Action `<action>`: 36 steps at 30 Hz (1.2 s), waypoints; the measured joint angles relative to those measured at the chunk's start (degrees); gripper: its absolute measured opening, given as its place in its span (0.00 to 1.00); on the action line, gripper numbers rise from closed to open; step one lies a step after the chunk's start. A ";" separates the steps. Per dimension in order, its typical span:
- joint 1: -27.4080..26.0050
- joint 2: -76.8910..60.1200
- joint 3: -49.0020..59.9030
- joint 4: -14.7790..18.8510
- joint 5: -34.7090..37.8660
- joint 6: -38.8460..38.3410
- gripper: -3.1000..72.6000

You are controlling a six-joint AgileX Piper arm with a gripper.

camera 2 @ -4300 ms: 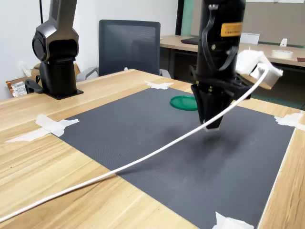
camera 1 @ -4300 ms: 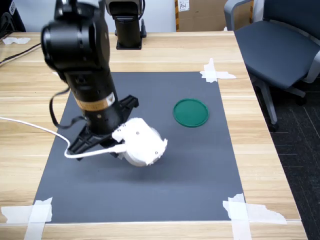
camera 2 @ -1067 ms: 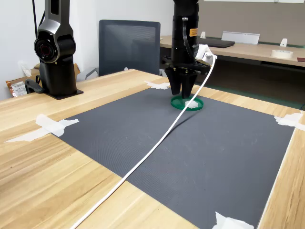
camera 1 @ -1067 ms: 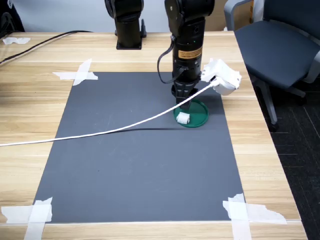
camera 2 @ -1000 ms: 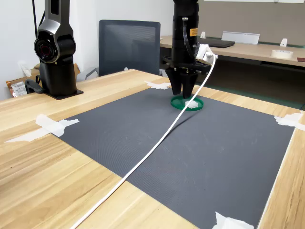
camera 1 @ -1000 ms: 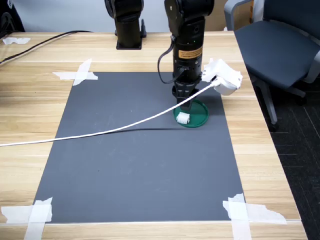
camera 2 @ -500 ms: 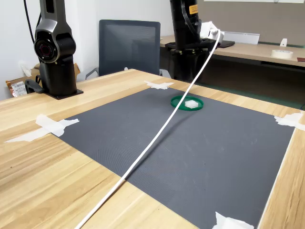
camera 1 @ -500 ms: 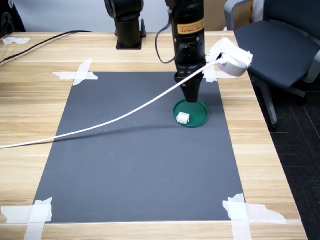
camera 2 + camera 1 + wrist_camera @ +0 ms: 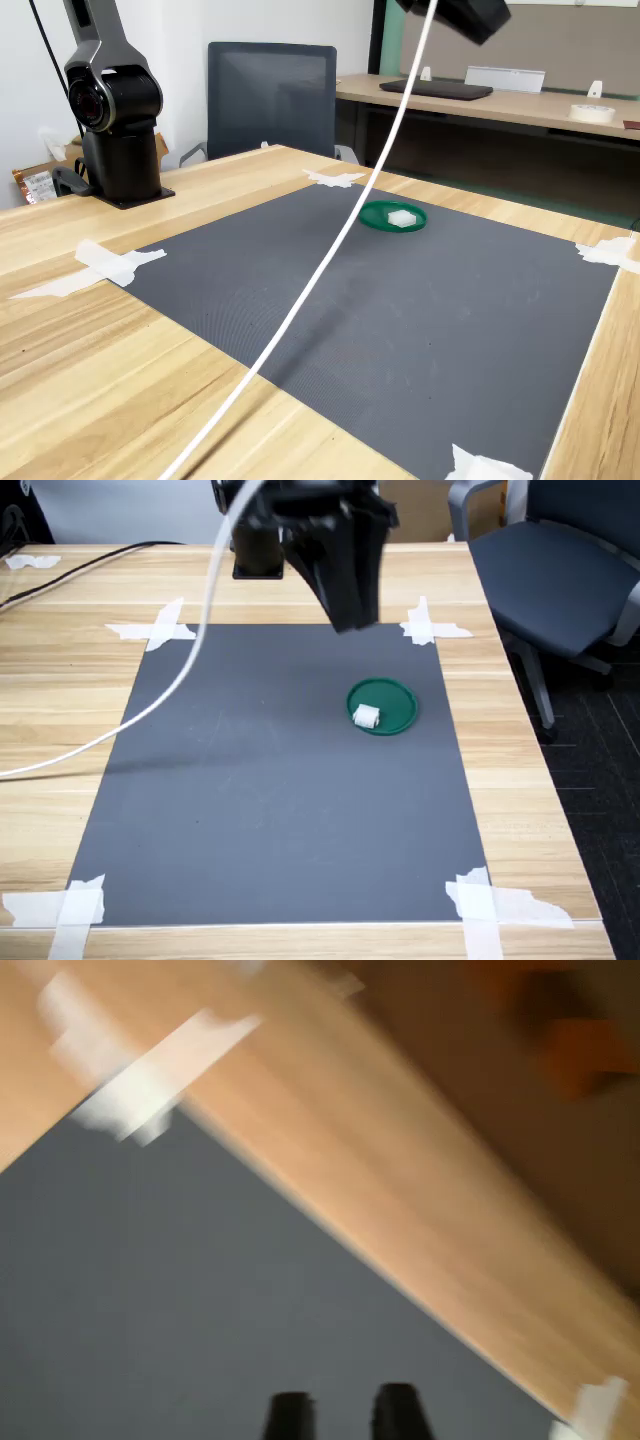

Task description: Grasp a white terminal and put it in the green lid.

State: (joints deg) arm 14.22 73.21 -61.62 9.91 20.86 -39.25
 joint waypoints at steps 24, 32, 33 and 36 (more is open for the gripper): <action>-17.95 -51.75 48.76 29.92 -16.53 0.46 0.01; -17.95 -66.09 59.46 29.92 -16.53 -2.60 0.01; -17.95 -67.33 60.16 29.92 -16.53 -2.87 0.01; -17.99 -70.41 61.72 29.92 -16.11 -3.02 0.01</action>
State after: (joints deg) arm -3.78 2.80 0.10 39.83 4.75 -42.27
